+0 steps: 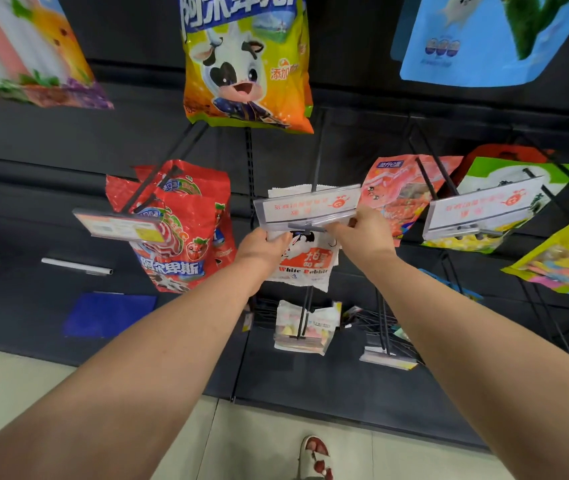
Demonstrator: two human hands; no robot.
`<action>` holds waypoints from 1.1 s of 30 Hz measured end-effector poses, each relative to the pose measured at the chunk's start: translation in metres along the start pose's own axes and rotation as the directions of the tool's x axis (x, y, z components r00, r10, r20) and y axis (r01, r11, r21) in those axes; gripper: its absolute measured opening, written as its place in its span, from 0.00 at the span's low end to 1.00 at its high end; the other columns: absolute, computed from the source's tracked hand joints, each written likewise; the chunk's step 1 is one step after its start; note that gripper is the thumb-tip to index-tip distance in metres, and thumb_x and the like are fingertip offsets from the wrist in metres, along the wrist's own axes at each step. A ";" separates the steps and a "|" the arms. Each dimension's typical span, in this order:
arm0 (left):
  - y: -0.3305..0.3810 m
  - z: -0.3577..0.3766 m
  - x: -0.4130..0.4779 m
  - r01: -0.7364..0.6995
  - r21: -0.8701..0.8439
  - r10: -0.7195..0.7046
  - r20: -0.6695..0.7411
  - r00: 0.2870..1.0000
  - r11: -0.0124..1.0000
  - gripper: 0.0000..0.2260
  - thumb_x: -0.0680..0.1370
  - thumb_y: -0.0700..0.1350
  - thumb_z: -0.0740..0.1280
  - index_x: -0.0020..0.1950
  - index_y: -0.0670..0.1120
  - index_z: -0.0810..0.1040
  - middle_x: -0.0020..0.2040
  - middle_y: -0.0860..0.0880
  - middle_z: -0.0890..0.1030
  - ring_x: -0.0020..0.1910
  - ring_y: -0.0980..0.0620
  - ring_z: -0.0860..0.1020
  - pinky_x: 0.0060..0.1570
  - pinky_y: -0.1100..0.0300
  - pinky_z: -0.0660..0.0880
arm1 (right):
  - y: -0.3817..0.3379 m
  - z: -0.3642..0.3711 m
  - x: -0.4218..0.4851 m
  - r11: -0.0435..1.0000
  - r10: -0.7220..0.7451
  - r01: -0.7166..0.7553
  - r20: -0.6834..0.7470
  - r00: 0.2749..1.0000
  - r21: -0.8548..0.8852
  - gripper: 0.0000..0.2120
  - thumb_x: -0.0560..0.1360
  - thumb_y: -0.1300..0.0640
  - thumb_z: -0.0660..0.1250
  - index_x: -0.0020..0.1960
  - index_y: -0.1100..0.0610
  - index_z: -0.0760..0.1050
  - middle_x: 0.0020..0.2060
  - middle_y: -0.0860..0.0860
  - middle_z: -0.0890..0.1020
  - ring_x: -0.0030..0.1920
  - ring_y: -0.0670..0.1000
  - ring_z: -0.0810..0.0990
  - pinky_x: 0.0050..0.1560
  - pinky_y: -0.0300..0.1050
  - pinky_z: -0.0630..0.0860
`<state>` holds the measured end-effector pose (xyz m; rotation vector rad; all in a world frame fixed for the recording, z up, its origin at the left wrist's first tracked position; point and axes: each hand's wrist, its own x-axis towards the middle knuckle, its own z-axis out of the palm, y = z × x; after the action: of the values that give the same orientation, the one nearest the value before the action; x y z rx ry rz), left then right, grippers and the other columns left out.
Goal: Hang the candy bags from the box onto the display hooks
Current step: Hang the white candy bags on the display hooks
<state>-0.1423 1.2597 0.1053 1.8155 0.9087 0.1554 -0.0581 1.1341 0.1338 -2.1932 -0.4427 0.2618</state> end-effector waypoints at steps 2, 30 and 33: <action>0.001 0.001 0.001 0.010 0.033 -0.010 -0.017 1.000 0.999 0.18 0.80 0.50 0.62 0.67 0.42 0.74 0.64 0.44 0.77 0.62 0.44 0.75 0.52 0.60 0.67 | -0.003 -0.001 0.000 1.000 0.013 -0.013 0.002 1.000 0.021 0.16 0.77 0.55 0.66 0.63 0.56 0.74 0.57 0.51 0.81 0.46 0.46 0.74 0.31 0.31 0.64; 0.012 0.032 -0.215 -0.488 0.842 0.330 0.404 0.853 0.230 0.37 0.79 0.62 0.57 0.80 0.48 0.44 0.80 0.45 0.46 0.78 0.40 0.42 0.74 0.39 0.45 | 0.068 -0.126 -0.233 0.615 0.108 0.013 0.101 0.989 -0.788 0.31 0.78 0.44 0.58 0.77 0.49 0.50 0.78 0.53 0.51 0.77 0.59 0.46 0.74 0.61 0.51; 0.028 0.080 -0.259 -0.548 0.810 0.345 0.464 0.816 0.208 0.37 0.78 0.63 0.57 0.80 0.48 0.43 0.80 0.45 0.46 0.78 0.40 0.42 0.75 0.39 0.45 | 0.102 -0.176 -0.284 0.625 0.138 -0.070 0.021 0.990 -0.778 0.32 0.78 0.44 0.59 0.77 0.49 0.50 0.77 0.52 0.52 0.77 0.59 0.47 0.73 0.61 0.52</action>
<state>-0.2706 1.0287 0.1712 3.1316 0.1962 -0.2499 -0.2357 0.8351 0.1688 -3.0924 -0.5379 0.2441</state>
